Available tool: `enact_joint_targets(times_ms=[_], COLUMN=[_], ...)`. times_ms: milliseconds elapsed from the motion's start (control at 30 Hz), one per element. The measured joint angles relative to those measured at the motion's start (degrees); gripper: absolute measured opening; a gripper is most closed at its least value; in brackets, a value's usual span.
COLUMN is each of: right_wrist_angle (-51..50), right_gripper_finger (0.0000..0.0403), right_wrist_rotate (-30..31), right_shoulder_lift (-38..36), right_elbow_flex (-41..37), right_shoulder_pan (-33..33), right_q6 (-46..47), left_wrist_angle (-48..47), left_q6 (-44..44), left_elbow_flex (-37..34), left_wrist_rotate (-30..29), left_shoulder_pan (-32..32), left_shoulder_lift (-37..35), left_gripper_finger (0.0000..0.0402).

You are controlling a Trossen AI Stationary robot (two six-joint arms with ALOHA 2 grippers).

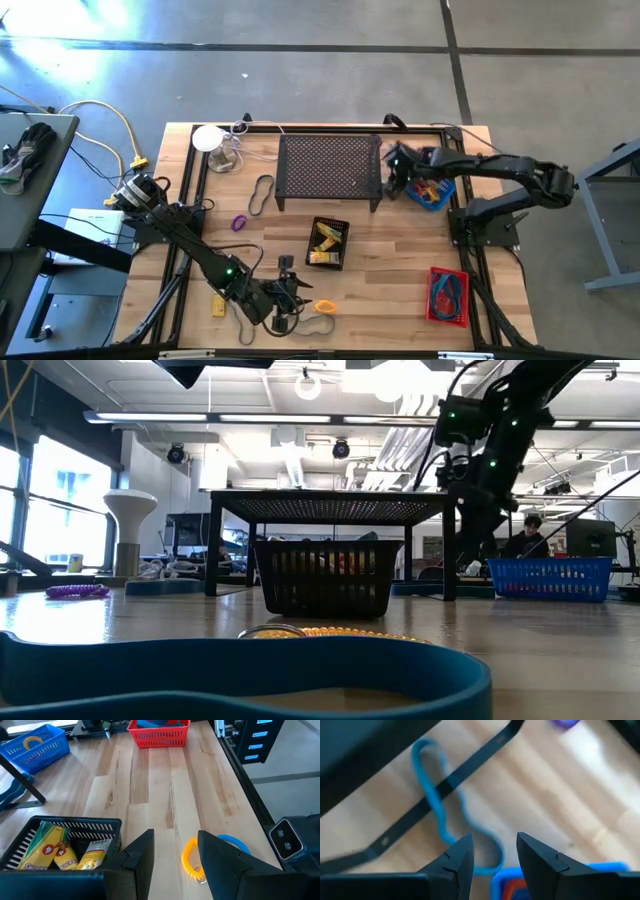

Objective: Pick & Place Office Desk Supplies
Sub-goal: Put the blue rubber band into the orange bin

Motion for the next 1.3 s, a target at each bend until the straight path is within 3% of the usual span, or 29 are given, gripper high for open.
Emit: enact_joint_targets(times_ms=[333,567,800,1100,1300], right_wrist_angle=[-2.48,-7.06,-12.09,-11.45,-8.62], right_gripper_finger=[0.0136,0.0136,0.0136,0.0136,0.0136], right_wrist_rotate=[-0.43,-2.28,-12.45,-10.43,-11.73], right_shoulder_lift=[0.00,1.29,9.46,15.72,15.93], right_elbow_flex=[2.32,7.78,12.93,13.04,13.04], right_shoulder_pan=[-6.05,-8.37,-13.52,-14.06,-13.55], right_q6=[-13.32,-15.37,-21.77,-42.11,-45.12], left_wrist_angle=[-1.97,-5.06,-6.33,-6.33,-6.21], left_q6=[6.44,14.94,15.45,20.27,23.45], left_elbow_flex=[0.00,0.00,0.00,0.00,0.00], left_wrist_rotate=[2.75,3.67,5.99,6.14,7.97], left_shoulder_pan=[2.40,8.39,15.75,21.64,25.38], left_shoulder_lift=[-2.01,-3.85,-3.87,-3.89,-3.89], left_gripper_finger=[0.0144,0.0144,0.0144,0.0144,0.0144])
